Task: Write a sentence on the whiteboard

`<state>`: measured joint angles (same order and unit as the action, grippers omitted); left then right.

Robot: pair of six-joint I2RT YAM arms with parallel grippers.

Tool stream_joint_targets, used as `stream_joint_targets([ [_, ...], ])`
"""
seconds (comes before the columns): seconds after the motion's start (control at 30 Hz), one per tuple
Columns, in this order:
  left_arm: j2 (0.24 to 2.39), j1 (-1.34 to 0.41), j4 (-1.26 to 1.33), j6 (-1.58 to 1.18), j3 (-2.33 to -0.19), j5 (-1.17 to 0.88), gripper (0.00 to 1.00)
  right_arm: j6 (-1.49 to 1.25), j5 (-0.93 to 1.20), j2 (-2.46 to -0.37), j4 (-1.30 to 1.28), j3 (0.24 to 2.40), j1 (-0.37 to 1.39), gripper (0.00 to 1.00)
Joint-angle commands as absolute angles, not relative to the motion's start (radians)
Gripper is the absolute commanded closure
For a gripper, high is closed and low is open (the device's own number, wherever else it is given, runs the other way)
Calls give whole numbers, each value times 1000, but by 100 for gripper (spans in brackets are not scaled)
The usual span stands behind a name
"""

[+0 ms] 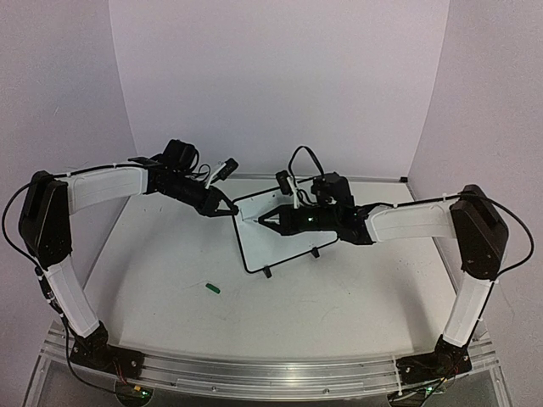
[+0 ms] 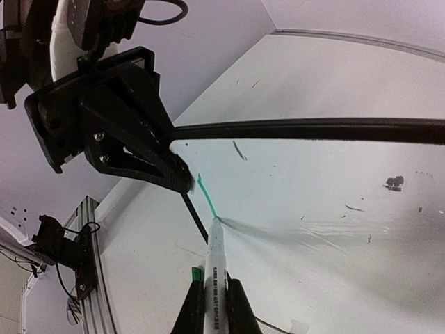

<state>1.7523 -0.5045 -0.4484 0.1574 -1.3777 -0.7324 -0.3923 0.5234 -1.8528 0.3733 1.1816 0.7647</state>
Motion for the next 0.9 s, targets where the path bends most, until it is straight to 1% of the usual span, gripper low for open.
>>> stream_joint_targets([
  [0.0, 1725, -503, -484, 196, -1375, -716, 100, -398, 498, -1878, 396, 1174, 761, 100],
  [0.33, 1729, -503, -484, 194, -1378, -710, 100, -364, 542, -1844, 333, 1190, 775, 100],
  [0.5, 1728, -503, -486, 192, -1378, -706, 100, -335, 559, -1793, 297, 1197, 795, 100],
  [0.73, 1727, -503, -486, 191, -1380, -704, 100, -337, 494, -1721, 329, 1176, 809, 100],
  [0.87, 1726, -503, -486, 190, -1381, -704, 100, -335, 442, -1723, 350, 1184, 815, 100],
])
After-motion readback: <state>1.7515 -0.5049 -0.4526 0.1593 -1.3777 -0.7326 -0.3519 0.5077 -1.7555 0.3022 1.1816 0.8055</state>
